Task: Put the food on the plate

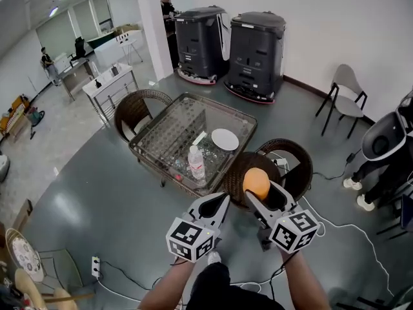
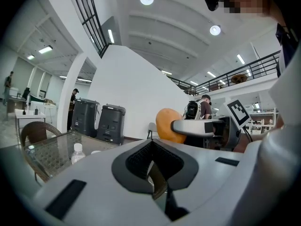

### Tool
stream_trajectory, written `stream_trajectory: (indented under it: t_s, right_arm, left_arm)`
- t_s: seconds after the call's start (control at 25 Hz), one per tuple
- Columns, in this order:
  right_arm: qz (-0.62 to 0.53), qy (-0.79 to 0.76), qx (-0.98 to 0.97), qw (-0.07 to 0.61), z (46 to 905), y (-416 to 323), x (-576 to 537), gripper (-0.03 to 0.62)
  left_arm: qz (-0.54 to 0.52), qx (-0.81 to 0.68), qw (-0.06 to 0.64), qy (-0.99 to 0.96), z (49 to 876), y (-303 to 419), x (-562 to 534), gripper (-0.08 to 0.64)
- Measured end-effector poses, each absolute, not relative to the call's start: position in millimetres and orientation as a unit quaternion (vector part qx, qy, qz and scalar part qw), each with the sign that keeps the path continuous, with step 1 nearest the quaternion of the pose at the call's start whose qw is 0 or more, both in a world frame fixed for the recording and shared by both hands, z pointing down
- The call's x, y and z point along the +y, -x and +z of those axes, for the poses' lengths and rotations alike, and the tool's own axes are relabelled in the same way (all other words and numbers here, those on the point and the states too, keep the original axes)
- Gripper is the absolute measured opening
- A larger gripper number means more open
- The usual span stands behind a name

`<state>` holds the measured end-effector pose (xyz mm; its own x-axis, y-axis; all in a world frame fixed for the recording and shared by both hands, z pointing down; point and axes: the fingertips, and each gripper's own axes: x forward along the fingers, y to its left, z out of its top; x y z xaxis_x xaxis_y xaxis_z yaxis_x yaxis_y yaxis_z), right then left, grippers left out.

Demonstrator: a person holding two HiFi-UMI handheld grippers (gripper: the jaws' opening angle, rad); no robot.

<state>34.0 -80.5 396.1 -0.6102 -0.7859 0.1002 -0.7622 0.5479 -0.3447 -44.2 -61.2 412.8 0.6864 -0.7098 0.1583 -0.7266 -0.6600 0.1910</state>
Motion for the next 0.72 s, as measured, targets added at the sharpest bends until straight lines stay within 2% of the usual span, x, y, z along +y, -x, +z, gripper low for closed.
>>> stream_trajectory:
  t_s: [0.72]
  right_arm:
    - [-0.176, 0.48, 0.858, 0.033, 386, -4, -208, 0.301]
  left_arm:
    - [0.042, -0.378, 0.135, -0.915, 410, 96, -183, 0.008]
